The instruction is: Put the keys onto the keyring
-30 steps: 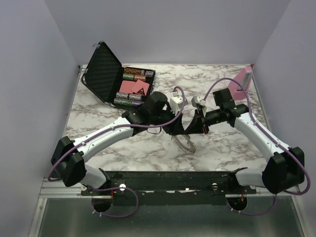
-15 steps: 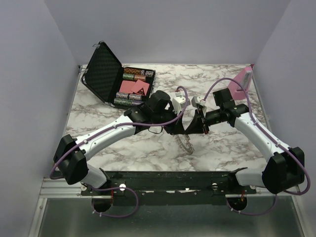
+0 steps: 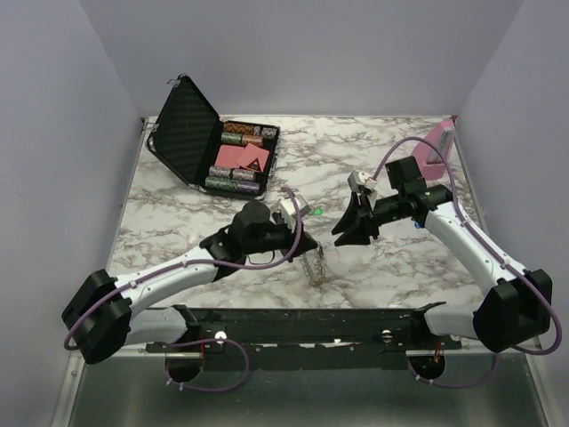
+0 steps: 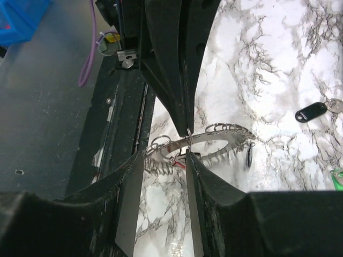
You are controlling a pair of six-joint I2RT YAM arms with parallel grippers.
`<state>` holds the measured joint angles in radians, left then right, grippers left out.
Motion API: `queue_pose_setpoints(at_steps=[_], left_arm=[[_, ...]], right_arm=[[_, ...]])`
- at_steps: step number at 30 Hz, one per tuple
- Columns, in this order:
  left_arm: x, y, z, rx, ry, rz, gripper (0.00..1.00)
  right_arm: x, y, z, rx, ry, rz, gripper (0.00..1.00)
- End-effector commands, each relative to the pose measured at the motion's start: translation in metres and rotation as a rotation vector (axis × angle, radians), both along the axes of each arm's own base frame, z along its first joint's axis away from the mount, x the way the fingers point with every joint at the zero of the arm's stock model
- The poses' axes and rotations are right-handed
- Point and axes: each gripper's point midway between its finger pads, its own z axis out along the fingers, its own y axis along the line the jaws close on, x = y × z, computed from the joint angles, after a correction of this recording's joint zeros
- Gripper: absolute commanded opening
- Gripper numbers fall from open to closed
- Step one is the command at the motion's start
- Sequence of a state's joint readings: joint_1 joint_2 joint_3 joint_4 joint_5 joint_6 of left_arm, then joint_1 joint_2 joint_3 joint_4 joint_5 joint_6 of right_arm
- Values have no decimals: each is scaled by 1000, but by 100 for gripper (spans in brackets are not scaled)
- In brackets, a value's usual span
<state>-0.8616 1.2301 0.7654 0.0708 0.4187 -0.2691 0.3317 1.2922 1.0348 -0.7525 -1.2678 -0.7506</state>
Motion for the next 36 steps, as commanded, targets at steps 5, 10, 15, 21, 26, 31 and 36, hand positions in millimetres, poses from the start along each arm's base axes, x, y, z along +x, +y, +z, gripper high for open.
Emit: queue_pose_setpoints(at_steps=[5, 10, 15, 21, 26, 31, 36], left_arm=[[9, -2, 89, -561, -246, 106, 0], [4, 5, 101, -689, -343, 99, 0], [5, 7, 109, -766, -351, 114, 0], [8, 5, 104, -759, -305, 136, 0], [9, 3, 95, -728, -256, 156, 0], [11, -1, 89, -686, -217, 194, 0], [14, -1, 86, -654, -196, 239, 0]], right_arm=[[-6, 1, 17, 57, -14, 32, 49], [-6, 2, 18, 76, -30, 41, 50], [-4, 2, 20, 66, -47, 32, 50], [4, 0, 19, 45, -41, -3, 50], [11, 0, 13, 22, -30, -39, 49], [15, 1, 12, 18, -29, -54, 49], [17, 0, 8, 8, -28, -70, 50]])
